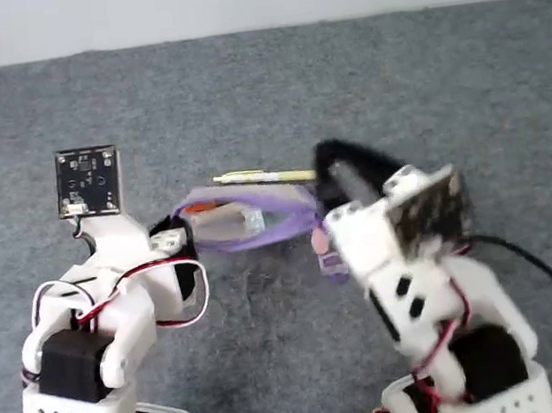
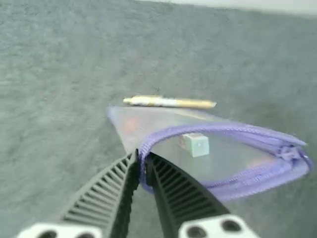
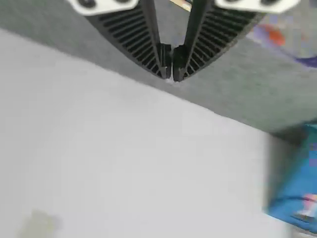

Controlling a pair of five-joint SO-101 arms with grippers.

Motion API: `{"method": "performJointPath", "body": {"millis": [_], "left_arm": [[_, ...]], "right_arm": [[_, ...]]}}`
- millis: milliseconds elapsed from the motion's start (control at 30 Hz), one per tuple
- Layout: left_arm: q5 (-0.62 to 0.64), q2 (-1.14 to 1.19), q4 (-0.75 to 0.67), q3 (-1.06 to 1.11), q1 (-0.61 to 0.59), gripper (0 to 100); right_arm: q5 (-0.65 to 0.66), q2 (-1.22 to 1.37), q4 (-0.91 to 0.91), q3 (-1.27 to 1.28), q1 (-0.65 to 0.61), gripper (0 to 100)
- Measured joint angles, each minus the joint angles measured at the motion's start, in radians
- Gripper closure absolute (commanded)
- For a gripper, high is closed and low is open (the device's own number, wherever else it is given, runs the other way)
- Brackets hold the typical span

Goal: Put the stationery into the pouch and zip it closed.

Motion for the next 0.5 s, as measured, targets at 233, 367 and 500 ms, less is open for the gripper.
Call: {"method": "performJointPath", "body": {"millis": [233,367,500], "left_arm": [[-0.048,0.011,0.121,-0.089,-0.091,99],[-0.066,0.011,0.167,-0.126,-0.166,99],[-0.078,0.011,0.196,-0.133,-0.199,99]], "right_arm": [[-0.026,0.226,0.098,-0.120,0.190,99.0],[-0.086,0.399,0.163,-0.213,0.212,98.9],[-0.109,0.606,0.166,-0.315,0.206,98.7]]}}
